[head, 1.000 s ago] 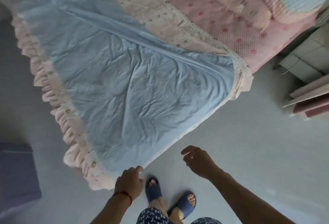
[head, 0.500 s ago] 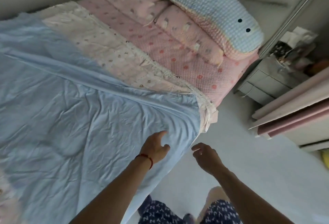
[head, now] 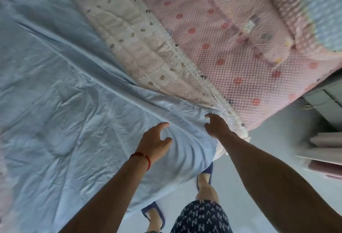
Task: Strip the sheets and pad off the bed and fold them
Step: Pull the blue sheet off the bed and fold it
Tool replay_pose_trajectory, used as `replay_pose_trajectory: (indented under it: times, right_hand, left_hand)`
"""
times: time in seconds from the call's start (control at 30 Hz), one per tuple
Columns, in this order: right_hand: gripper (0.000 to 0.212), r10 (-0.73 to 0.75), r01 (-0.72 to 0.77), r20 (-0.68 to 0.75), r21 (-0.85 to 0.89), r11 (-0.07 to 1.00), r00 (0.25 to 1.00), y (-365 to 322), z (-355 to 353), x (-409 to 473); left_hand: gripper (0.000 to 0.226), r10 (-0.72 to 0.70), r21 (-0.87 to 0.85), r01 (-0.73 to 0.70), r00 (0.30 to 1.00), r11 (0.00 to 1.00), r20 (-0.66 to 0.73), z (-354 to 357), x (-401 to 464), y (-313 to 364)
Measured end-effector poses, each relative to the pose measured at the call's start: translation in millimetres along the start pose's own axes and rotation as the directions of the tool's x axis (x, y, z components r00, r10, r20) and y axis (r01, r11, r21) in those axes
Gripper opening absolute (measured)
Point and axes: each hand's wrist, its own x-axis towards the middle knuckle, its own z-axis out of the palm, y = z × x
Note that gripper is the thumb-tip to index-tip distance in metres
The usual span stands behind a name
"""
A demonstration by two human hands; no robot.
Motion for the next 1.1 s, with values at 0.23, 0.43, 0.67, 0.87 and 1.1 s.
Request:
replay_pose_trajectory:
  times: [0.23, 0.43, 0.67, 0.87, 1.1]
  right_hand:
    - [0.070, -0.089, 0.110, 0.069, -0.443, 0.890, 0.994, -1.0, 10.6, 81.4]
    - [0.028, -0.183, 0.179, 0.031, -0.416, 0.891, 0.983, -9.4, 20.3, 57.6]
    - [0.043, -0.722, 0.688, -0.051, -0.264, 0.676, 0.690, -15.1, 49.0, -72.4]
    - [0.045, -0.835, 0.747, -0.052, -0.420, 0.515, 0.547, -44.0, 122.0, -175.7]
    - [0.053, -0.718, 0.633, -0.142, -0.379, 0.675, 0.681, -70.1, 212.5, -269.7]
  left_hand:
    - [0.055, -0.210, -0.113, 0.204, 0.977, 0.972, -0.040, 19.5, 31.7, 6.8]
    - [0.036, -0.366, -0.190, 0.363, 0.930, 0.912, 0.021, 31.0, 32.0, -13.0]
    - [0.029, -0.462, -0.554, 0.467, 0.872, 0.689, 0.160, 34.2, 24.8, -29.0]
    - [0.018, -0.492, -0.733, 0.433, 0.857, 0.525, 0.154, 20.4, -5.4, -96.4]
    - [0.002, -0.443, -0.628, 0.469, 0.871, 0.621, 0.212, -10.9, -74.4, -208.3]
